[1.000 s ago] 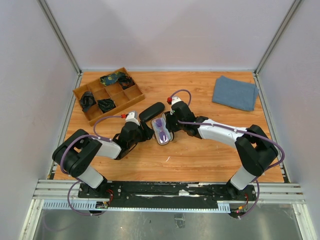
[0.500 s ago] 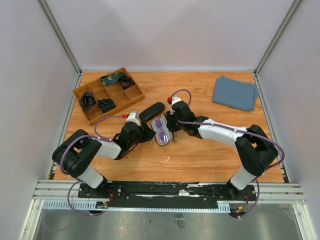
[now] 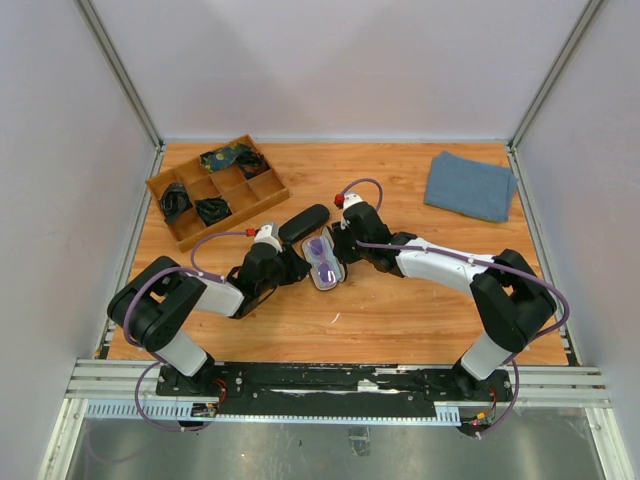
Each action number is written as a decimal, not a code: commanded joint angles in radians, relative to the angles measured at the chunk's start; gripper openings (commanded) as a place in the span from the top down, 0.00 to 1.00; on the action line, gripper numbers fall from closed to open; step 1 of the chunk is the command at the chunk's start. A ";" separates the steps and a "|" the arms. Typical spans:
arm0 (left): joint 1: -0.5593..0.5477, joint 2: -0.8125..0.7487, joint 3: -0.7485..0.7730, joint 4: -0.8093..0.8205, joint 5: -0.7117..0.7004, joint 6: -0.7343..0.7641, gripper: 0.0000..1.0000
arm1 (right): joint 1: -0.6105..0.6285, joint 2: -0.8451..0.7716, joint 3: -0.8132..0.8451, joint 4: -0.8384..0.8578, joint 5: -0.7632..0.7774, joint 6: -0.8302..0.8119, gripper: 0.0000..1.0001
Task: Organize the sunglasses
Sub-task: Close the sunglasses case at the center of the board, then move the sunglasses case at the center of the board, then reset both arms
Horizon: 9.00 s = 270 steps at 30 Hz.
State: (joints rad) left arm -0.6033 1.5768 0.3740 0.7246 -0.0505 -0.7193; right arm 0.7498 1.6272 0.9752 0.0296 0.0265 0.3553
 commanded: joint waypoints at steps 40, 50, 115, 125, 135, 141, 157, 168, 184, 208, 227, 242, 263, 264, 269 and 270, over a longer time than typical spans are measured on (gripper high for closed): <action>0.002 0.054 0.037 0.009 0.001 -0.051 0.72 | 0.021 -0.003 0.026 0.012 -0.039 -0.023 0.78; 0.002 0.042 0.042 -0.003 0.011 -0.053 0.73 | 0.068 0.009 0.042 -0.005 -0.008 -0.025 0.78; 0.000 0.040 0.081 -0.040 0.023 -0.048 0.75 | 0.204 0.131 0.125 0.000 -0.056 0.016 0.63; 0.000 0.036 0.079 -0.042 0.022 -0.048 0.76 | 0.213 0.146 0.134 0.002 -0.073 0.019 0.62; 0.000 0.032 0.067 -0.039 0.017 -0.048 0.76 | 0.208 0.069 0.102 -0.013 0.054 0.035 0.52; 0.000 0.023 0.048 -0.030 0.013 -0.047 0.76 | 0.163 0.014 0.074 -0.040 0.124 0.103 0.38; 0.000 0.030 -0.004 0.071 0.043 -0.031 0.76 | 0.075 0.150 0.177 -0.072 0.037 0.188 0.08; 0.000 0.036 -0.008 0.094 0.049 -0.033 0.76 | 0.052 0.249 0.227 -0.083 -0.026 0.268 0.11; 0.000 0.020 -0.019 0.116 0.070 -0.024 0.77 | 0.044 0.283 0.241 -0.100 -0.029 0.279 0.56; 0.000 -0.299 -0.159 -0.029 -0.046 -0.038 0.66 | 0.021 0.220 0.210 -0.186 0.149 0.226 0.63; 0.000 -0.764 -0.323 -0.299 -0.101 -0.048 0.27 | -0.157 0.268 0.314 -0.218 0.152 0.093 0.56; 0.000 -1.029 -0.324 -0.565 -0.124 -0.030 0.00 | -0.193 0.005 0.140 -0.159 0.115 0.103 0.02; 0.000 -1.438 -0.303 -0.851 -0.122 0.027 0.00 | -0.211 -1.267 -0.620 -0.229 0.217 0.107 0.02; 0.000 -1.435 -0.300 -0.851 -0.115 0.033 0.00 | -0.210 -1.317 -0.640 -0.227 0.203 0.088 0.02; 0.000 -1.427 -0.269 -0.866 -0.126 0.069 0.00 | -0.211 -1.538 -0.721 -0.250 0.219 0.055 0.02; 0.000 -1.428 -0.261 -0.874 -0.136 0.073 0.00 | -0.211 -1.569 -0.732 -0.258 0.221 0.056 0.02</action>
State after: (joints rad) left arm -0.5987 0.1467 0.0608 -0.1238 -0.1722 -0.6884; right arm 0.5495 0.1497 0.2890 -0.1761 0.2367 0.4473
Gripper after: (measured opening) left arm 0.994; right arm 0.984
